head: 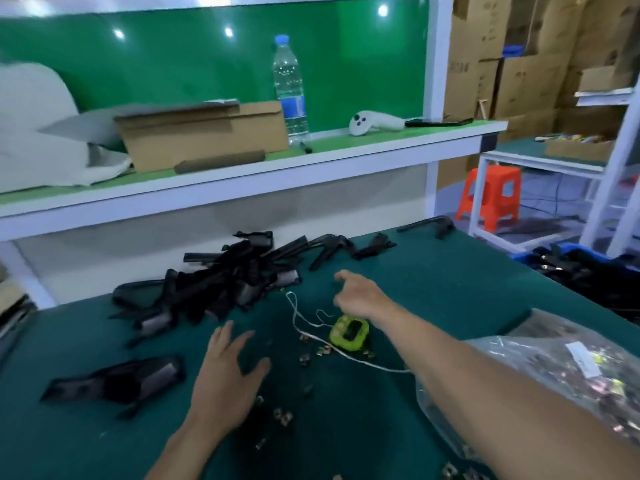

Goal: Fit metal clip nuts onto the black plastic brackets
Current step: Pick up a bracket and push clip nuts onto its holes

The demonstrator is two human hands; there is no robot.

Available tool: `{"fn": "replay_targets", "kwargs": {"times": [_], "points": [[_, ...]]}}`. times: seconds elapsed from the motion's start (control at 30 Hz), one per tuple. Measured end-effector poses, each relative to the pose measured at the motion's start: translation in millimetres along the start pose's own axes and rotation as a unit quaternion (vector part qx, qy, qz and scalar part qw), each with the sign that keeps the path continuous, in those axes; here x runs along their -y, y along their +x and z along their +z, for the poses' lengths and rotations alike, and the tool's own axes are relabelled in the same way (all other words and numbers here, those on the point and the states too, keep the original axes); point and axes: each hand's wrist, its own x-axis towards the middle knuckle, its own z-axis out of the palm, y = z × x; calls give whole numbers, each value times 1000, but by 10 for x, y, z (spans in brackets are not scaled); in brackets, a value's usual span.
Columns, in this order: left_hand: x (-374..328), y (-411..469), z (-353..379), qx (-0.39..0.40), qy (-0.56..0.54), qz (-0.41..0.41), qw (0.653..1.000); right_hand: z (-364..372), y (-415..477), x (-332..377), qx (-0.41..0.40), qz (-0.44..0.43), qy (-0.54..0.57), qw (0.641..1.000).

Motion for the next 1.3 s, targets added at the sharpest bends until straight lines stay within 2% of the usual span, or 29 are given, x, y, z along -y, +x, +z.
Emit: {"fn": "replay_targets", "kwargs": {"times": [0.07,0.13,0.2,0.3,0.37,0.43,0.5,0.57,0.6,0.7,0.77,0.83,0.9,0.97,1.0,1.03,1.1,1.2,1.27,1.3], "points": [[78,-65,93,31,-3,11,999,161,192,168,-22,-23,8,999],[112,-97,177,60,46,27,997,340,376,341,-26,-46,8,999],[102,-84,210,73,93,33,992,520,576,490,7,-53,-7,999],[109,-41,248,76,101,30,992,748,864,652,39,-49,-95,993],[128,-25,266,69,97,29,992,864,1010,720,-7,-88,-119,989],[144,-1,281,61,99,33,993,969,1107,762,-53,-120,-93,987],[162,25,292,53,100,41,993,1132,1172,806,-18,-123,-86,988],[166,51,306,46,99,47,993,1320,1204,825,22,-128,-128,983],[168,56,311,42,99,51,993,1382,1210,829,15,-140,-164,976],[190,21,322,31,107,56,992,1480,1194,839,-78,-221,-293,927],[185,2,328,23,107,60,992,1470,1133,884,-133,-257,-330,898],[178,-5,331,15,103,63,993,1372,1069,920,-191,-261,-337,884],[180,6,341,2,98,63,993,1194,988,945,-253,-220,-285,898],[163,-9,332,-3,95,58,994,925,854,956,-301,-115,-82,943],[143,-20,311,-8,91,56,994,789,765,942,-310,-52,49,948],[125,-27,285,-17,84,55,995,672,644,908,-298,-7,177,938],[74,-43,221,-51,51,55,996,522,325,796,-219,21,377,900],[-7,-99,121,-167,-98,18,981,422,-232,532,-89,0,459,884],[-69,-157,55,-221,-287,-34,931,374,-531,362,-34,2,450,892],[-101,-181,30,-217,-381,-53,897,351,-642,280,-12,3,435,900]]}}
